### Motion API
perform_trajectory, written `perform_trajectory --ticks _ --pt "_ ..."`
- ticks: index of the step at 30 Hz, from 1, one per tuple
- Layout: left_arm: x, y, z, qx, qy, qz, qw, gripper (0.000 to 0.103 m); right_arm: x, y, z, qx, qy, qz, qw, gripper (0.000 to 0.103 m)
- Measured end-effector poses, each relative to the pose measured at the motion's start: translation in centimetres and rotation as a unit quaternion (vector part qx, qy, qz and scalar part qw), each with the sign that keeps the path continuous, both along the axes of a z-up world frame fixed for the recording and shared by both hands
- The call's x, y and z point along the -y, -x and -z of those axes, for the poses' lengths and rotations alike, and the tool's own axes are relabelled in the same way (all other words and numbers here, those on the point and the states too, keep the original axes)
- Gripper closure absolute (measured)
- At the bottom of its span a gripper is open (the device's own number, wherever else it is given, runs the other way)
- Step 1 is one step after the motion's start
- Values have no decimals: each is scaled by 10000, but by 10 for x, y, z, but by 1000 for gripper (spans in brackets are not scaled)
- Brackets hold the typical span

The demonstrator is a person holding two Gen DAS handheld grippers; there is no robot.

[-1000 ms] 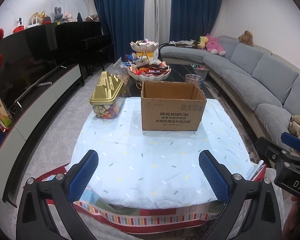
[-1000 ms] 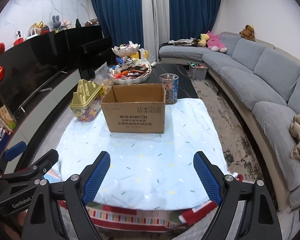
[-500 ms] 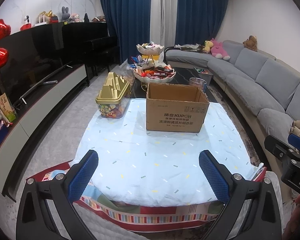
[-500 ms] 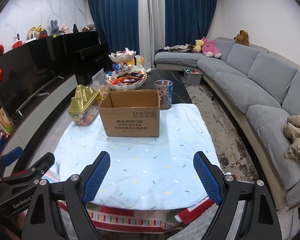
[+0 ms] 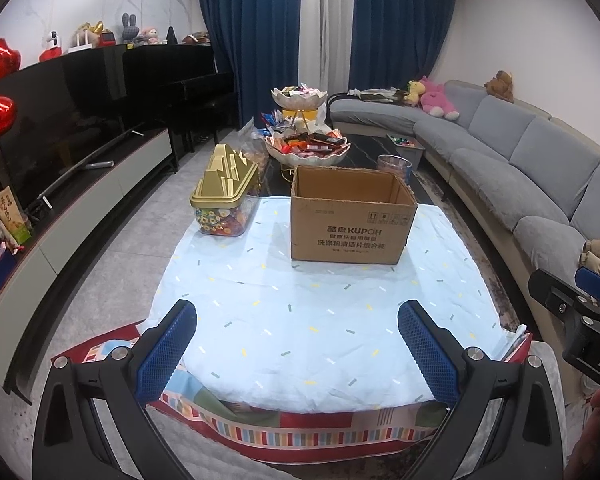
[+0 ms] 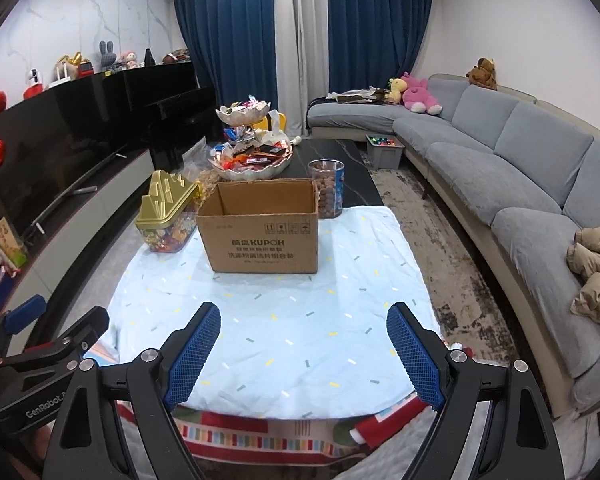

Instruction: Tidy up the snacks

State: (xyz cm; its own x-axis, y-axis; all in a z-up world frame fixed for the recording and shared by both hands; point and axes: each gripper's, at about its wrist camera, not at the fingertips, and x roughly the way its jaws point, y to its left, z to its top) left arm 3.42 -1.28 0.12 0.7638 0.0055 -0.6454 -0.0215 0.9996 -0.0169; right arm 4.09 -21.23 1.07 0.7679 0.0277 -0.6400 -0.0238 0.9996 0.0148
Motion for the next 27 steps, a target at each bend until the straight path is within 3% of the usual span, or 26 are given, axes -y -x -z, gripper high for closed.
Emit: perform_trajectory --ticks 27 --pt "7 2 3 -24 25 54 10000 1 1 1 1 -29 -26 -1 10000 17"
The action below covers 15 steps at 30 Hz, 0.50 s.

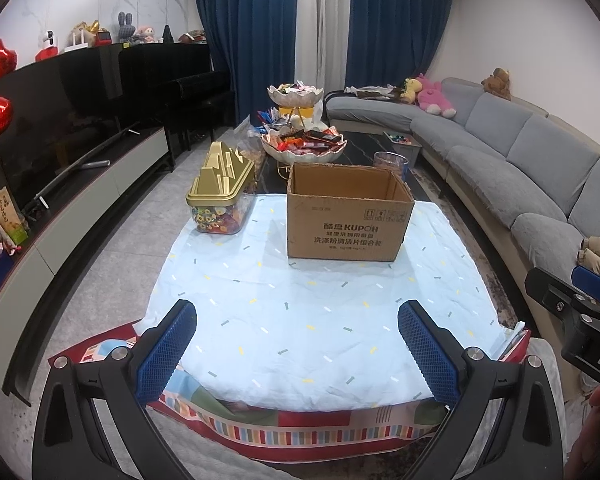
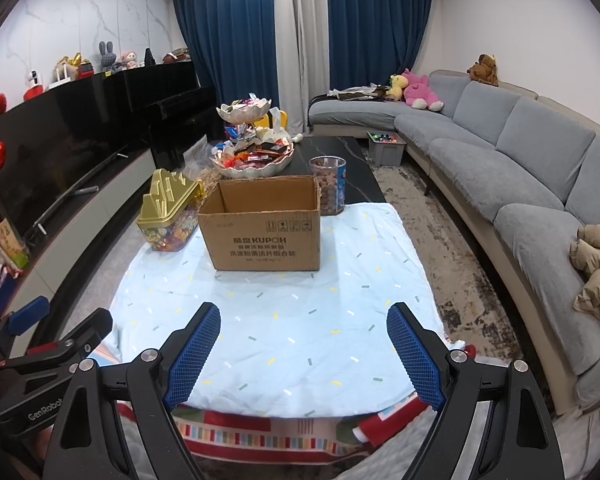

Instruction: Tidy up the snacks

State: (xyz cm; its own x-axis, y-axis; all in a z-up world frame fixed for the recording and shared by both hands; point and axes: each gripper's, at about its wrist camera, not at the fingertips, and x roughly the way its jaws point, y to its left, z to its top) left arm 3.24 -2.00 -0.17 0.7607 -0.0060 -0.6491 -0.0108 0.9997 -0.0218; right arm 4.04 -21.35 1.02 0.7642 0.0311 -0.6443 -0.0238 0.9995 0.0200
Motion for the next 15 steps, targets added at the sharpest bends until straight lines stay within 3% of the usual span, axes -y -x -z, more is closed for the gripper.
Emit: perform_trajectory --ticks 15 --pt "1 -2 3 -15 34 40 10000 1 1 -1 1 -6 -12 2 10000 17"
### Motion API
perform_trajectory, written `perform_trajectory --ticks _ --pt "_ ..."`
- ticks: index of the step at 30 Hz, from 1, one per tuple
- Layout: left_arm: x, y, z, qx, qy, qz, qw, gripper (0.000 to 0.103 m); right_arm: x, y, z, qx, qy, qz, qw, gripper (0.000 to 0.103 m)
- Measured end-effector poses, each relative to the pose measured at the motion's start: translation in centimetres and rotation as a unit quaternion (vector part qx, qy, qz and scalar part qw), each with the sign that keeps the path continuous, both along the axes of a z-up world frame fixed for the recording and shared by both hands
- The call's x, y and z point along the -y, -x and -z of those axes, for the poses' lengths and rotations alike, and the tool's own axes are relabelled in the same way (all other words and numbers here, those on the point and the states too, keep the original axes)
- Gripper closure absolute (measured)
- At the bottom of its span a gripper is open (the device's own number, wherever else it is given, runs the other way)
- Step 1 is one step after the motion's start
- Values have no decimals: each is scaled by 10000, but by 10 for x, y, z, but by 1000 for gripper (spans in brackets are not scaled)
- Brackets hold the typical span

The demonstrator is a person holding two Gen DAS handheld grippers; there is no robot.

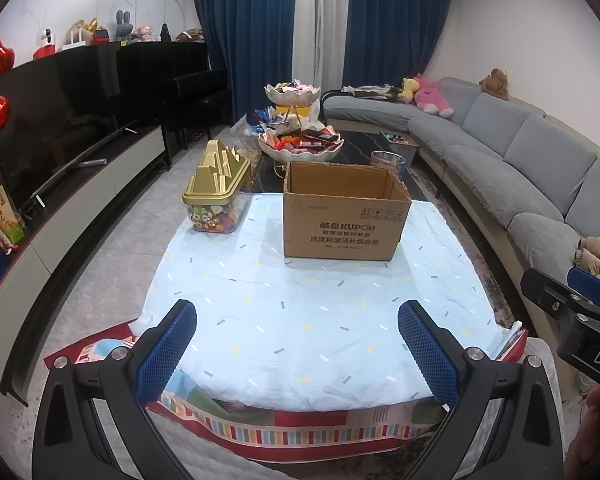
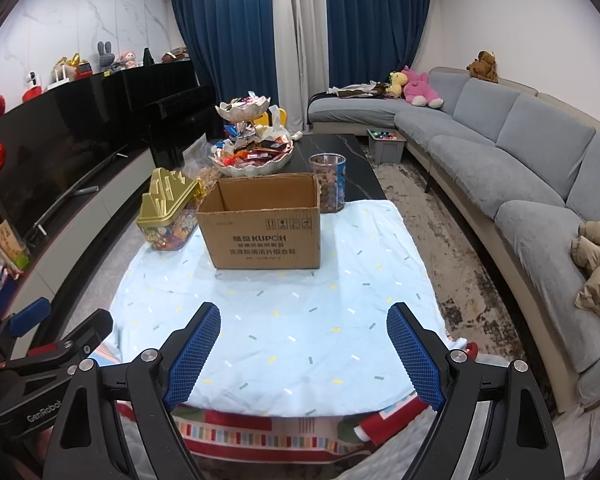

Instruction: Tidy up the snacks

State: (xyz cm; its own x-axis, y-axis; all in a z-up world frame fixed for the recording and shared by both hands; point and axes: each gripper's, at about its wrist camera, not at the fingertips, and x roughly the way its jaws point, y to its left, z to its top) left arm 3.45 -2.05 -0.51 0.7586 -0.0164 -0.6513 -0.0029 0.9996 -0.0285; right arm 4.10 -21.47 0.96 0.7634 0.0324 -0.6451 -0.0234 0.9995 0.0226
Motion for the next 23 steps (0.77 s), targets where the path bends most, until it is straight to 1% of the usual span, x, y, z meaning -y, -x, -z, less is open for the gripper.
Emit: perform_trajectory --ticks 23 --pt "2 -1 1 -18 -8 31 10000 1 2 0 -1 -16 -20 2 10000 17"
